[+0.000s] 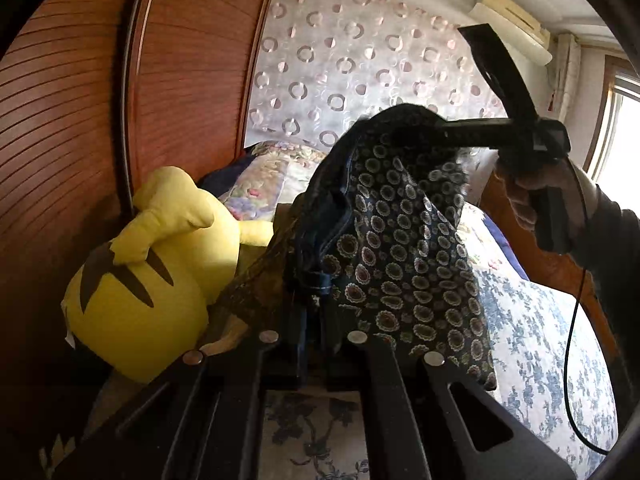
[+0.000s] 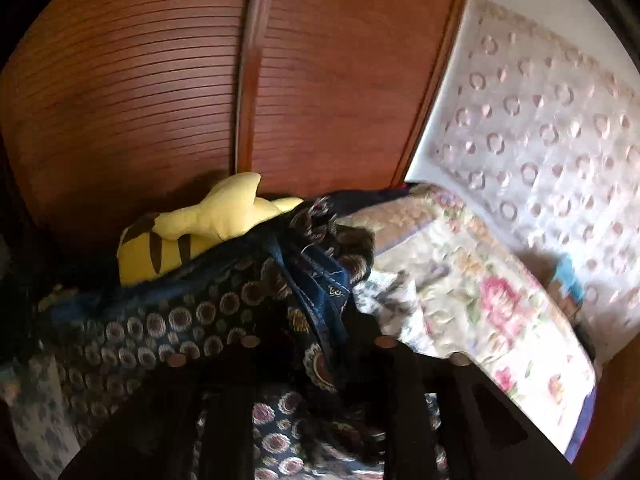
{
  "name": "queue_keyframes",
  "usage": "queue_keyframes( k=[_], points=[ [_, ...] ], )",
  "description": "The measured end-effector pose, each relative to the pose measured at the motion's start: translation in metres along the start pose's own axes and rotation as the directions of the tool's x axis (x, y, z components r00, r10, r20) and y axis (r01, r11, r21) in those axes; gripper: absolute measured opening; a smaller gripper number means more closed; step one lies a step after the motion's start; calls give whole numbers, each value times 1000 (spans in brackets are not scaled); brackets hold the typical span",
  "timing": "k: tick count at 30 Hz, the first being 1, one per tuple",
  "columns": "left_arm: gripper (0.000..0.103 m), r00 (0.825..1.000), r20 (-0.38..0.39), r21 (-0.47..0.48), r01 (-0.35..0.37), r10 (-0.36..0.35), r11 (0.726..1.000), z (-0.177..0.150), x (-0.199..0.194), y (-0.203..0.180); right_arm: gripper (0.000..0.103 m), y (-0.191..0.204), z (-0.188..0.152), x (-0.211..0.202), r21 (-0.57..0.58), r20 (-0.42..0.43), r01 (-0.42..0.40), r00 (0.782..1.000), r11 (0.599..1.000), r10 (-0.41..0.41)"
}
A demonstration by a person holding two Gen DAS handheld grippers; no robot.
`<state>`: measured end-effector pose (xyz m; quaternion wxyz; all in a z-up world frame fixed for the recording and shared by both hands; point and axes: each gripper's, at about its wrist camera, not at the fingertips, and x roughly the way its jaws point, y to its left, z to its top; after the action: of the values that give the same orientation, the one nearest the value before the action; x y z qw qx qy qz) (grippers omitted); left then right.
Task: Fold small clothes
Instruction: 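Carry the folded robe with both grippers onto the mustard cloth by the wardrobe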
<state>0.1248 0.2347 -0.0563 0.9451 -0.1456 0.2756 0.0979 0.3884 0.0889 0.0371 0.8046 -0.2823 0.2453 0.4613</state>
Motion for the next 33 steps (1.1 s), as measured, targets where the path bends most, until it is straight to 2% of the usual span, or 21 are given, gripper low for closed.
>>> queue_keyframes(
  k=[2, 4, 7, 10, 13, 14, 16, 18, 19, 23, 25, 29, 33],
  points=[
    [5, 1000, 0, -2, -4, 4, 1000, 0, -2, -1, 50, 4, 7, 2, 42, 9, 26, 1000, 999, -27],
    [5, 1000, -4, -4, -11, 11, 1000, -1, -2, 0, 57, 19, 9, -5, 71, 42, 51, 998, 996, -54],
    [5, 1000, -11, -8, -22, 22, 1000, -2, -1, 0, 64, 21, 1, -13, 119, 86, 86, 992, 989, -96],
    [8, 999, -15, 12, -39, 40, 999, 0, -4, -5, 64, 21, -12, -12, 154, 67, 52, 996, 987, -63],
    [28, 998, -7, 49, -66, 66, 997, 2, -8, -9, 64, 20, -25, -3, 193, 38, 25, 999, 981, -33],
    [40, 998, 6, 55, -65, 65, 996, 3, -12, -10, 64, 19, -32, 1, 207, 29, 18, 999, 978, -24],
    [48, 998, 25, 66, -58, 56, 996, 4, -17, -11, 64, 17, -47, 5, 238, 19, -10, 1000, 971, 5],
    [76, 998, 40, 81, -54, 51, 995, 5, -24, -14, 64, 12, -55, 16, 280, 9, -31, 1000, 960, 29],
    [82, 998, 49, 86, -54, 49, 995, 5, -28, -15, 64, 5, -58, 21, 285, -5, -20, 1000, 958, 22],
    [89, 997, 54, 119, -55, 49, 991, 5, -40, -27, 64, 0, -63, 17, 315, 10, 0, 1000, 949, -4],
    [90, 998, 56, 137, -47, 39, 989, 4, -44, -34, 64, 2, -69, 4, 326, 18, 15, 1000, 945, -23],
    [90, 998, 55, 168, -19, 10, 986, -2, -49, -53, 64, 14, -84, -35, 330, 58, 39, 996, 943, -61],
    [90, 999, 39, 193, 25, -33, 981, -8, -51, -72, 65, 45, -106, -77, 317, 111, 49, 990, 947, -88]
  ],
)
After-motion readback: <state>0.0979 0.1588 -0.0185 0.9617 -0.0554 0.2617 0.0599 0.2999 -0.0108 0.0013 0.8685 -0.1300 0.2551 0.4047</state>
